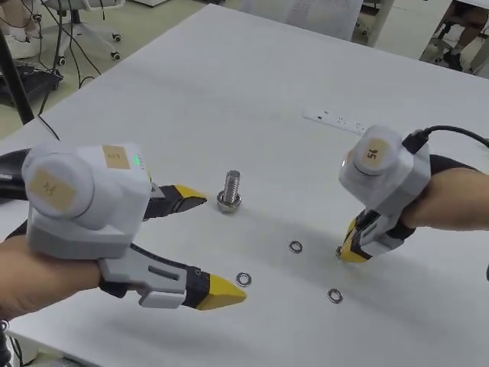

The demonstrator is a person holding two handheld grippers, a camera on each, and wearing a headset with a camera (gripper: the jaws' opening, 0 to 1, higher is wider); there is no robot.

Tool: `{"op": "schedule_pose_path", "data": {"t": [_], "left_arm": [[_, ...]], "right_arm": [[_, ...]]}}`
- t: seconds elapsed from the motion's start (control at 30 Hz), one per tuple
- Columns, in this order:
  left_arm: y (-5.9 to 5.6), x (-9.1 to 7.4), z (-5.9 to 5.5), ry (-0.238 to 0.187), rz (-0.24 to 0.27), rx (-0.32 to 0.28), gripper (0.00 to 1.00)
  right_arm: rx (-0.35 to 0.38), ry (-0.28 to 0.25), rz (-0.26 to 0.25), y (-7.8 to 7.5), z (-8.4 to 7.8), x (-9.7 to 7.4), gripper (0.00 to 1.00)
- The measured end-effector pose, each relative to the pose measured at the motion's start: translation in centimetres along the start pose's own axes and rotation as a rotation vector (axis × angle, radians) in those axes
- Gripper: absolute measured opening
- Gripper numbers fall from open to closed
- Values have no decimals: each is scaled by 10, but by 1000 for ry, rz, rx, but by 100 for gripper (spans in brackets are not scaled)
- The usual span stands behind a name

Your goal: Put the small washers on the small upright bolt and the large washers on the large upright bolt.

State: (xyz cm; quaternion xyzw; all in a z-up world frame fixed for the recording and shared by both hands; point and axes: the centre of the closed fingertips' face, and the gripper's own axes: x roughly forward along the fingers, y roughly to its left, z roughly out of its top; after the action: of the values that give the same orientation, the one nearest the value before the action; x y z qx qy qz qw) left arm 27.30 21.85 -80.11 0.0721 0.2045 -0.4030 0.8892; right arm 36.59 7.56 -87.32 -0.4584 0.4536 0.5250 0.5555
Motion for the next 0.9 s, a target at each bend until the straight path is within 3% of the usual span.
{"op": "schedule_pose_path", "data": {"t": [0.47,0.9], "left_arm": [[-1,2,0,1,-3,5,80],[-3,3,1,0,-10,13,80]], "right_arm": [[31,-17,-13,-2,-10,-1,18],[53,-33,-18,14,-18,-6,19]]}}
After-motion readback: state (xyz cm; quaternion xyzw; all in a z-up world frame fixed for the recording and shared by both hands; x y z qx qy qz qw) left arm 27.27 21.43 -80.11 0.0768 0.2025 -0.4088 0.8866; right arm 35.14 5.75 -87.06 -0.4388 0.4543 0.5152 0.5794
